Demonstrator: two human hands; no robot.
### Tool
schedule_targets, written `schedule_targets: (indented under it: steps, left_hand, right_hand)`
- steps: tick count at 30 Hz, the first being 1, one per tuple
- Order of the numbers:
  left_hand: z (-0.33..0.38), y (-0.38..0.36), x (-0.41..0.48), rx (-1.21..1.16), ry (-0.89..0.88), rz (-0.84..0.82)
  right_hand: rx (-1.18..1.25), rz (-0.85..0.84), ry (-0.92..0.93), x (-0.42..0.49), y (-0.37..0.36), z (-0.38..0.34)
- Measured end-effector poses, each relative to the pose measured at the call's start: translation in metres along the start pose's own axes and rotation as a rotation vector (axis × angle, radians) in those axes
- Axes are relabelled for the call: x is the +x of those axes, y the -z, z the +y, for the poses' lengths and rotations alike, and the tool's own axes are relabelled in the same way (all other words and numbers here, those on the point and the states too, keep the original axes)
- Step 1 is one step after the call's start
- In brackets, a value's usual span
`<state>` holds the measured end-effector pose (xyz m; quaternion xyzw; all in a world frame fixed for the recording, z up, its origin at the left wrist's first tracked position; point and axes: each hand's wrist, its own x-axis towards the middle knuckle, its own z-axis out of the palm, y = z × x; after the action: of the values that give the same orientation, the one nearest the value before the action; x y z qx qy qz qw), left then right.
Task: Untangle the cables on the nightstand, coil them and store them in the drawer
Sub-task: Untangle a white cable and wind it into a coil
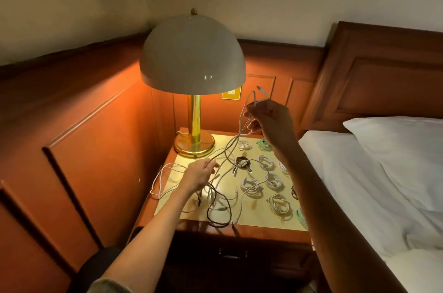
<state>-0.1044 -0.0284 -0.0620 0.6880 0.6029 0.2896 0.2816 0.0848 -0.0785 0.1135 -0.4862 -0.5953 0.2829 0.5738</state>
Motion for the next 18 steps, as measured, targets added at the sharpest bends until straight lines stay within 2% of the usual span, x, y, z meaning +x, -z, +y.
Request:
schedule_targets:
  steps: [3,5,7,11,14,16,18]
  left_hand:
    - [0.008,0.01,0.003,-0.221,0.053,0.057]
    - [0.013,0.016,0.004,-0.255,0.037,0.044]
    - [0.023,0.023,0.002,-0.291,-0.019,-0.033]
    - [0.04,0.034,-0.004,-0.45,-0.168,-0.292]
    - [0.041,0.029,-0.005,-0.39,-0.208,-0.411]
    - [0.042,0.024,-0.004,-0.332,-0.24,-0.388]
    - [0.045,0.017,-0.004,-0.375,-0.213,-0.305]
  right_hand:
    - [0.002,-0.009,-0.002,0.0,0.006,-0.004]
    - [0.045,-0.011,0.013,-0.001,0.009,-0.01]
    - [0.082,-0.006,0.039,-0.002,0.011,-0.016]
    - [0.058,-0.01,0.07,0.002,0.015,-0.027]
    - [-0.146,-0.084,0.1,0.005,0.017,-0.021]
    - [-0.438,-0.102,0.19,0.005,0.018,-0.017]
    - [-0.587,-0.11,0.246,0.004,0.019,-0.013]
